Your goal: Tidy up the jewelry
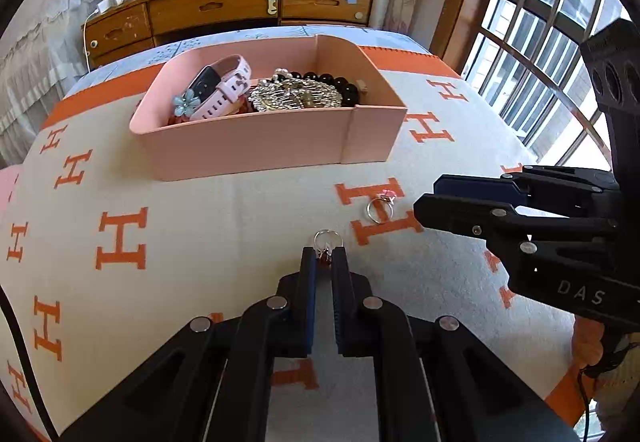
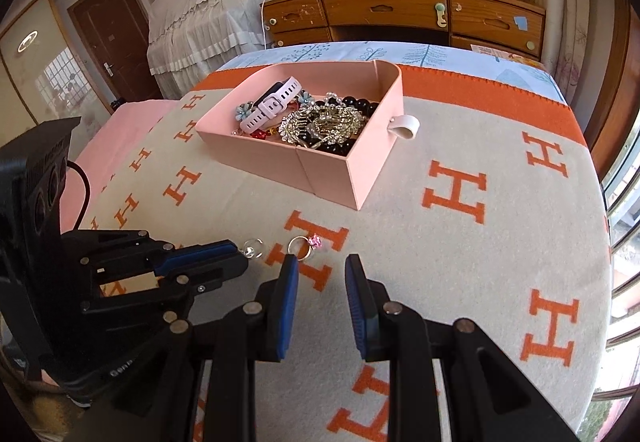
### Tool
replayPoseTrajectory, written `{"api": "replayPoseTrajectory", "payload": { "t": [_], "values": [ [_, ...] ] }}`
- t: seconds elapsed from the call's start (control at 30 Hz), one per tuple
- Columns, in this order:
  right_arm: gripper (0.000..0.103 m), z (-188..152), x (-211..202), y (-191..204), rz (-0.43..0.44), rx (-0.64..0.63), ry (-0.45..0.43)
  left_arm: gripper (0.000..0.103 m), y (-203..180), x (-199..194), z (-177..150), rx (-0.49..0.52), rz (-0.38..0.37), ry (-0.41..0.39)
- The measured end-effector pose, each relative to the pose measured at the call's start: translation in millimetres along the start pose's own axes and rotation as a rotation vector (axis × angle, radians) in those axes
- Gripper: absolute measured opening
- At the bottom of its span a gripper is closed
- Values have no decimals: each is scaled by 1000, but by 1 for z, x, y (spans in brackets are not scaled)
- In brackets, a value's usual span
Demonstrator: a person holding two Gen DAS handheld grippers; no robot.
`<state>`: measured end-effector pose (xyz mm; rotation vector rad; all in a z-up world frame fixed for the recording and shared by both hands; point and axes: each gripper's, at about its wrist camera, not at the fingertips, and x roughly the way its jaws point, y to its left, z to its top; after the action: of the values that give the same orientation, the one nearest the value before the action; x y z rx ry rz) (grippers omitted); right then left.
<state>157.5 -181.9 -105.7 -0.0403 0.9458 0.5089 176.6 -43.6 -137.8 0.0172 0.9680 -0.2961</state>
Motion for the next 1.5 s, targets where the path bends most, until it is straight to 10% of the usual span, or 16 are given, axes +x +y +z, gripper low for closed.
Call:
{"api": "replayPoseTrajectory", "payload": {
  "t": [0.6,0.93,1.5],
  "values": [
    [24,9,26,31,-83,-280,29,6,39,-4,-7,-135,-42,0],
    [6,6,28,43,-16,-315,15,6,41,-5,-8,-146,-62,0],
    [5,22,-23,50,-6,-263,-147,6,51,-51,10,-129,-66,-142]
  ]
}}
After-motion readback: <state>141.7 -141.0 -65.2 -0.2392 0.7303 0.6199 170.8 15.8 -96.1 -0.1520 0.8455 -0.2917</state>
